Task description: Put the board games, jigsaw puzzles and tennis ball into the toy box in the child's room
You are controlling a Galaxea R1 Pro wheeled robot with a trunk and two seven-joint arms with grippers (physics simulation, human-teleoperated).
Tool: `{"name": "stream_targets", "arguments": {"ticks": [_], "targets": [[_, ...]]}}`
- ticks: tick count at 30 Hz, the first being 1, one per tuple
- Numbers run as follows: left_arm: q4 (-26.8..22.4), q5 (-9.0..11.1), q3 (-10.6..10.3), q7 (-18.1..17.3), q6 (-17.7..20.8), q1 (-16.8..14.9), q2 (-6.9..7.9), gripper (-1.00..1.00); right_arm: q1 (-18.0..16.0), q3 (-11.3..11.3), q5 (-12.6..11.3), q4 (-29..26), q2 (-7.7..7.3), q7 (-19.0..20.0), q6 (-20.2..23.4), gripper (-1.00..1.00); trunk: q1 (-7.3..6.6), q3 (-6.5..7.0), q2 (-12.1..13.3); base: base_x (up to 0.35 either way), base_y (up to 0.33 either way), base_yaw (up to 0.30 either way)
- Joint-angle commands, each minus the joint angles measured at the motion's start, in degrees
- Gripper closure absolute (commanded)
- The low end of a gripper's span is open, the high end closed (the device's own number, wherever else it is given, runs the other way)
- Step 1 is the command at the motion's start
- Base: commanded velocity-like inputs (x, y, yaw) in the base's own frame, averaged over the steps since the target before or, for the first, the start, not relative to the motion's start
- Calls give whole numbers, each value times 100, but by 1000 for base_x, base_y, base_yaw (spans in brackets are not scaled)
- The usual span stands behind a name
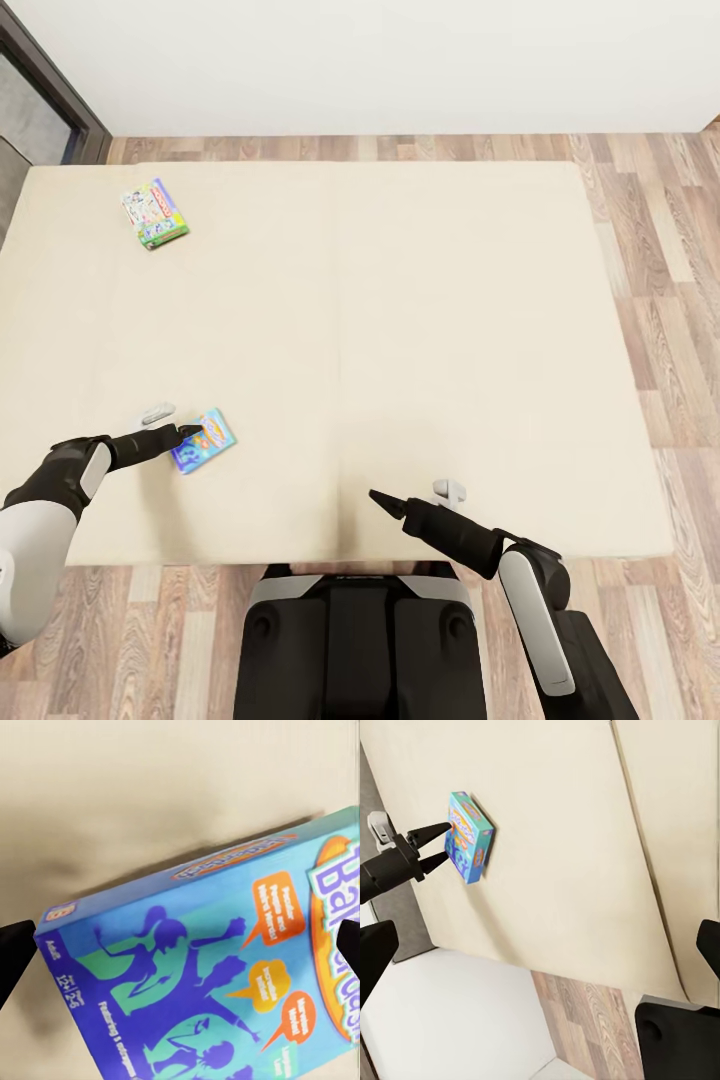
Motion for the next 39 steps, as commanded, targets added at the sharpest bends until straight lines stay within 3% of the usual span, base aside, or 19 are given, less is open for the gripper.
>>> {"name": "stream_targets", "arguments": {"ticks": [1, 39], "targets": [[-5, -4, 35, -26, 49, -3, -3, -100, -1, -7, 17, -2, 3, 24, 26, -100, 3, -5, -8, 0, -120, 0], [-13, 1, 34, -37, 49, -2, -5, -100, -1, -7, 17, -1, 10, 19, 17, -100, 3, -5, -8, 0, -111, 0]]}}
